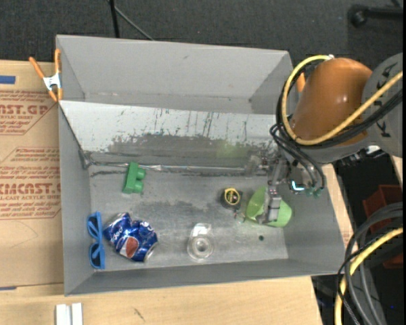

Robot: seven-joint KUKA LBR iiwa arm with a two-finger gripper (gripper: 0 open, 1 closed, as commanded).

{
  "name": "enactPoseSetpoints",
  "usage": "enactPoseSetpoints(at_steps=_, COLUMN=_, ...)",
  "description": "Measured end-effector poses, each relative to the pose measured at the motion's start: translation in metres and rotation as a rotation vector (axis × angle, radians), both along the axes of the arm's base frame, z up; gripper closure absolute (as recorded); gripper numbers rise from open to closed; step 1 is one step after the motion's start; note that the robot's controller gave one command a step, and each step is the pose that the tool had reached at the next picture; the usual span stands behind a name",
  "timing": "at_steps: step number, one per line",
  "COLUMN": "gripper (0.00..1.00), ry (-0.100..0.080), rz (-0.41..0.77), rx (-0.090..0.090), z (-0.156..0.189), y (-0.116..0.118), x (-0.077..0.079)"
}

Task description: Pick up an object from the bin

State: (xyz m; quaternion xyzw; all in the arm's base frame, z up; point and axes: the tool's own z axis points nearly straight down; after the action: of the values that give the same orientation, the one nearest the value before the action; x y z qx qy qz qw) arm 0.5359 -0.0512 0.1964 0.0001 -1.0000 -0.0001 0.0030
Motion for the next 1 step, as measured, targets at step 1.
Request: enactPoseSetpoints(at_steps=1, gripper=0.0, ry=-0.008, rz=-0.006, rx=-0.002, z=-0.13, y=-0.0992, x=-0.0058)
